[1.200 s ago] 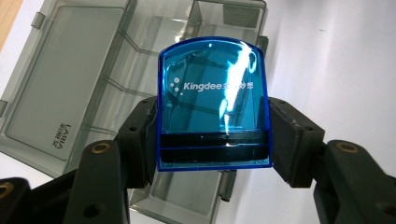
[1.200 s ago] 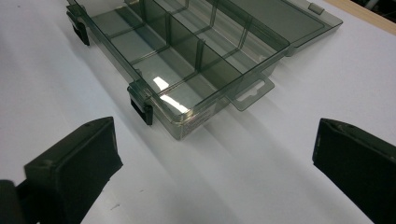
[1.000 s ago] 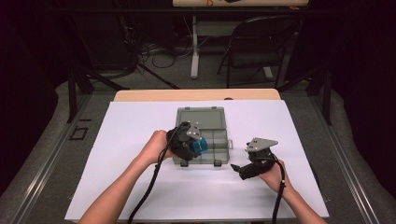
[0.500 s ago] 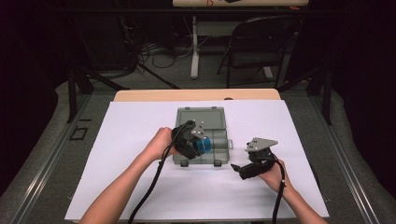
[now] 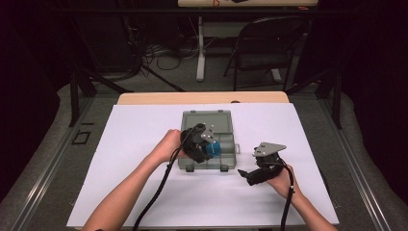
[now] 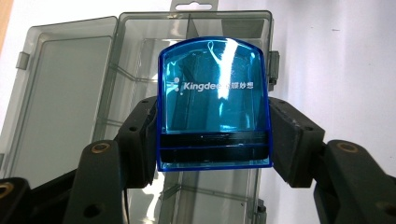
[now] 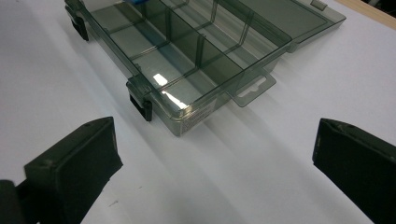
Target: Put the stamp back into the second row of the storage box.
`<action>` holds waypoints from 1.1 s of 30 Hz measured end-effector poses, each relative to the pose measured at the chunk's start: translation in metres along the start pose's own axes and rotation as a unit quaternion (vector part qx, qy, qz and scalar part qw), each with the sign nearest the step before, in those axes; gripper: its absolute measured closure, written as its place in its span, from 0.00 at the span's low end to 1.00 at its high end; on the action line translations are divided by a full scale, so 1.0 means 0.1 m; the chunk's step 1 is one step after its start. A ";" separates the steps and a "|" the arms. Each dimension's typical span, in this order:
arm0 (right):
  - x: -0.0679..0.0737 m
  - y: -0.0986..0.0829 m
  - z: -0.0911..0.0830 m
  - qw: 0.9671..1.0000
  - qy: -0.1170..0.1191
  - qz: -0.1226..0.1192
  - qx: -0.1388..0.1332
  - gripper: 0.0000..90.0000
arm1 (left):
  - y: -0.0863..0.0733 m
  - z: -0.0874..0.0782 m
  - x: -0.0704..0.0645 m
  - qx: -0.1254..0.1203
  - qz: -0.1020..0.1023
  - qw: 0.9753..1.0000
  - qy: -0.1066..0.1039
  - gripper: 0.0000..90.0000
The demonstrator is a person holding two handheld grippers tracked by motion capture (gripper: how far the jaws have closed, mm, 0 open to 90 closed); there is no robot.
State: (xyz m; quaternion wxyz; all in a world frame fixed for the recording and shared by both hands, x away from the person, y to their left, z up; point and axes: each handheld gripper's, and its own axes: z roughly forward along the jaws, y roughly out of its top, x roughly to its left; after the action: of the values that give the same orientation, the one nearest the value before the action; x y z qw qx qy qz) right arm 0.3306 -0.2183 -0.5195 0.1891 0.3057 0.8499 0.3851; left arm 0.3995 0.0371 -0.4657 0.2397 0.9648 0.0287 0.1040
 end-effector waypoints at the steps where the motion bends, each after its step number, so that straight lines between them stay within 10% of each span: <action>1: 0.00 0.00 0.00 1.000 0.000 0.000 0.000 0.00 | 0.01 0.01 0.00 -0.002 0.001 1.000 -0.002 0.46; 33: -0.01 -0.01 0.00 1.000 0.002 -0.003 0.006 0.00 | 0.05 0.29 0.05 0.017 0.030 0.999 -0.037 0.45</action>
State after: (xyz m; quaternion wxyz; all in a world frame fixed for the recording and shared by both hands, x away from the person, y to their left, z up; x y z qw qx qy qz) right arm 0.3310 -0.2197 -0.5202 0.1868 0.3037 0.8536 0.3797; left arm 0.4108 0.0198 -0.4875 0.2207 0.9725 -0.0070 0.0746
